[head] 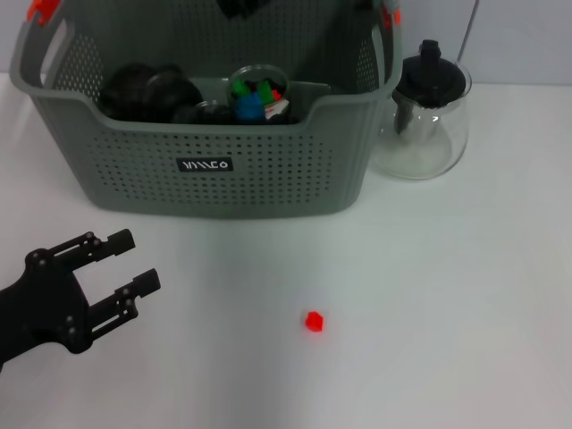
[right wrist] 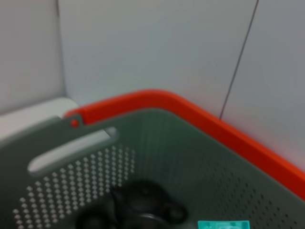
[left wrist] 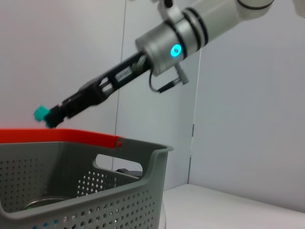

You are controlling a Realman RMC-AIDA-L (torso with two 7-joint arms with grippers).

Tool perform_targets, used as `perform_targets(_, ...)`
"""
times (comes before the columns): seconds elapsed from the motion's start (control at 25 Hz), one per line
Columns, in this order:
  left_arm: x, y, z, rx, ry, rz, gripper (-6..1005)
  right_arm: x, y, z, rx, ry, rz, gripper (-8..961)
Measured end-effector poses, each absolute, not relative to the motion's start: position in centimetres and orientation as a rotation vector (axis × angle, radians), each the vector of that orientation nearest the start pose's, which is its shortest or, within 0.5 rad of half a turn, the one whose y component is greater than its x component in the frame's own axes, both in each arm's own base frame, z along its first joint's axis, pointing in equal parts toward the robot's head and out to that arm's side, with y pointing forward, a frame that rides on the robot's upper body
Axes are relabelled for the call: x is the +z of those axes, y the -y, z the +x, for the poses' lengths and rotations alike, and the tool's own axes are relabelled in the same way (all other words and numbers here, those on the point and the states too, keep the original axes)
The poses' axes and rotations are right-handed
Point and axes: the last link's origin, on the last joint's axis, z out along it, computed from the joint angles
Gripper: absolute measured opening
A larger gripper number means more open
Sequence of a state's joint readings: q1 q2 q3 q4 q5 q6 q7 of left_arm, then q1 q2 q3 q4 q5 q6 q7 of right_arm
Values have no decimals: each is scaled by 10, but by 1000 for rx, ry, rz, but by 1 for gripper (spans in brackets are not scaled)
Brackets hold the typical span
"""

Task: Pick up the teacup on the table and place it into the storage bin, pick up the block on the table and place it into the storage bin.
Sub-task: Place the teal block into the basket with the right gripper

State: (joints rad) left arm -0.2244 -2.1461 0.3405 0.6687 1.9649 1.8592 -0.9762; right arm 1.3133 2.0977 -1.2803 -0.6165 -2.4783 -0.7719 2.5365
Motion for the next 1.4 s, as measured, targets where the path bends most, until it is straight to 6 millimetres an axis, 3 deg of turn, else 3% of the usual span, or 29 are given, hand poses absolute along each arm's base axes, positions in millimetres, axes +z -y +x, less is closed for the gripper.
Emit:
perform_targets(0.16, 25, -218, -322, -958, 457, -2397, 585, -75, -489, 4, 19, -529, -2458, 426)
perform_targets(0.52, 25, -216, -323, -961, 464, -2395, 585, -79, -488, 19, -5, -573, -2453, 426)
perform_targets(1.32, 25, -215, -324, -958, 469, -2395, 585, -77, -491, 29, 45, -626, -2427, 427)
perform_targets(1.4, 25, -215, -324, -958, 470, -2394, 585, -77, -490, 29, 42, -616, -2427, 461)
